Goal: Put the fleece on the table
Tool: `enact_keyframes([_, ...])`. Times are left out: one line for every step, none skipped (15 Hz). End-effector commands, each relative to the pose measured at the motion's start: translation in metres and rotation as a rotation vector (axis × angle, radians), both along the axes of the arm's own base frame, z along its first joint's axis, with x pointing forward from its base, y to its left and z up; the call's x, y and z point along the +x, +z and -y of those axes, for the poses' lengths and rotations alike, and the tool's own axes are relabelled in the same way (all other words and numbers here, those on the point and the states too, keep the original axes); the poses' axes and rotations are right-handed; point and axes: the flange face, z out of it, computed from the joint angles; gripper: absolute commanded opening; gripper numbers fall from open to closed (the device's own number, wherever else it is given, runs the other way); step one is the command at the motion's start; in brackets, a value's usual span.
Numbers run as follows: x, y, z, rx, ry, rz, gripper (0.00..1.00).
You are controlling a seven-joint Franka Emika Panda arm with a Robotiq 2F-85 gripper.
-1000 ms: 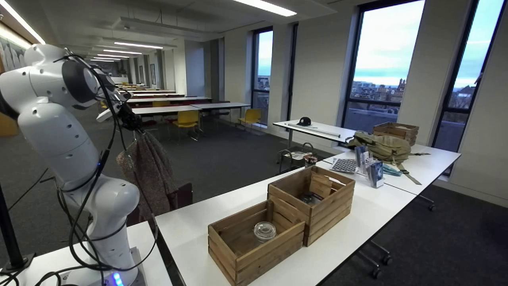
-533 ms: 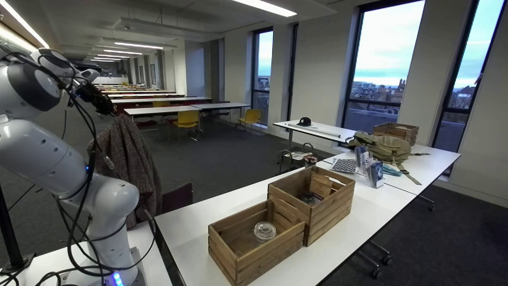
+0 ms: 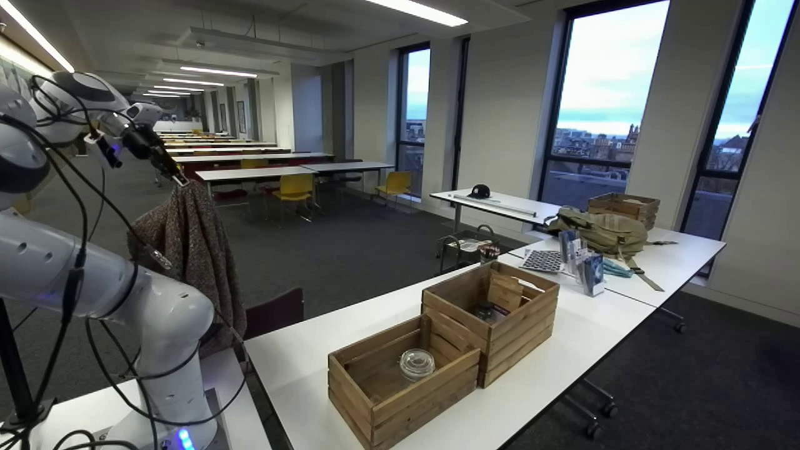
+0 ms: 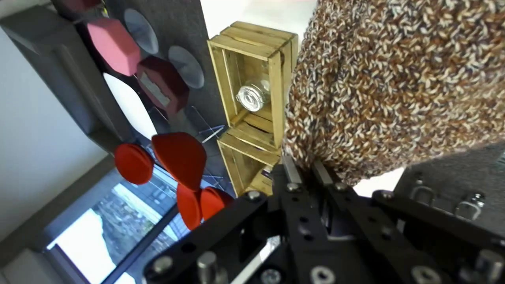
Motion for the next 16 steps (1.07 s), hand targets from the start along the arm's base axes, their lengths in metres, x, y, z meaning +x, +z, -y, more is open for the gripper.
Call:
enact_keyframes([0.066,0.008,0.007,-0.038,-0.194,-0.011,0.02])
enact_keyframes([0.088,0.01,0.009,-0.042,-0.245,-0.026,0.02])
enact_keyframes([0.11,0.012,0.013,-0.046,-0.298,-0.04,0.02])
enact_keyframes([0.131,0.013,0.015,-0.048,-0.339,-0.058,0.02])
enact_keyframes([0.152,0.015,0.018,-0.046,-0.368,-0.077,0.02])
enact_keyframes([0.171,0.014,0.019,-0.037,-0.376,-0.093,0.02])
enact_keyframes([0.192,0.015,0.021,-0.03,-0.386,-0.116,0.02])
enact_keyframes([0.214,0.009,0.019,-0.018,-0.367,-0.139,0.02])
enact_keyframes([0.231,0.008,0.016,-0.001,-0.347,-0.158,0.02])
enact_keyframes([0.251,0.004,0.008,0.03,-0.292,-0.171,0.02])
enact_keyframes([0.271,-0.004,0.0,0.065,-0.231,-0.176,0.02])
enact_keyframes([0.293,-0.02,-0.005,0.097,-0.184,-0.178,0.02])
enact_keyframes([0.314,-0.032,-0.008,0.134,-0.132,-0.177,0.02])
enact_keyframes([0.335,-0.048,-0.009,0.169,-0.1,-0.181,0.02])
enact_keyframes([0.355,-0.06,-0.008,0.205,-0.07,-0.191,0.02])
enact_keyframes([0.374,-0.077,-0.003,0.233,-0.06,-0.203,0.02])
